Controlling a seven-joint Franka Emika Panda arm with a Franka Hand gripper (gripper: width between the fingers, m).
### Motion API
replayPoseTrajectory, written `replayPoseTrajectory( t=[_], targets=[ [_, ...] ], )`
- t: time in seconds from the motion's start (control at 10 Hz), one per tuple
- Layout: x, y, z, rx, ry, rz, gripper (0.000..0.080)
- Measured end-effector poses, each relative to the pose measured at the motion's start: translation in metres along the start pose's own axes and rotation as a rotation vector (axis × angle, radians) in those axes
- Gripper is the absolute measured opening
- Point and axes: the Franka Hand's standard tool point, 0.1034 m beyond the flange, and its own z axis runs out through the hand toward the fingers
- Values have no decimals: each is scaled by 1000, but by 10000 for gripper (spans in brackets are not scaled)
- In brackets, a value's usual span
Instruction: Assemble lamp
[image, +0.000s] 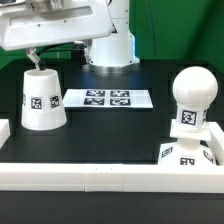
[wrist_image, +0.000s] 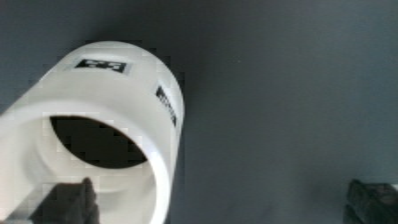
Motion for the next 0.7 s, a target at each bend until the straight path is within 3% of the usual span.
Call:
replayPoseTrajectory(
  t=[0.3, 0.5, 0.7],
  targets=[
    [1, 6, 20, -29, 4, 0, 699],
    [1, 6, 27, -34, -2, -3, 699],
    [0, 5, 27, -33, -4, -3, 434]
  ],
)
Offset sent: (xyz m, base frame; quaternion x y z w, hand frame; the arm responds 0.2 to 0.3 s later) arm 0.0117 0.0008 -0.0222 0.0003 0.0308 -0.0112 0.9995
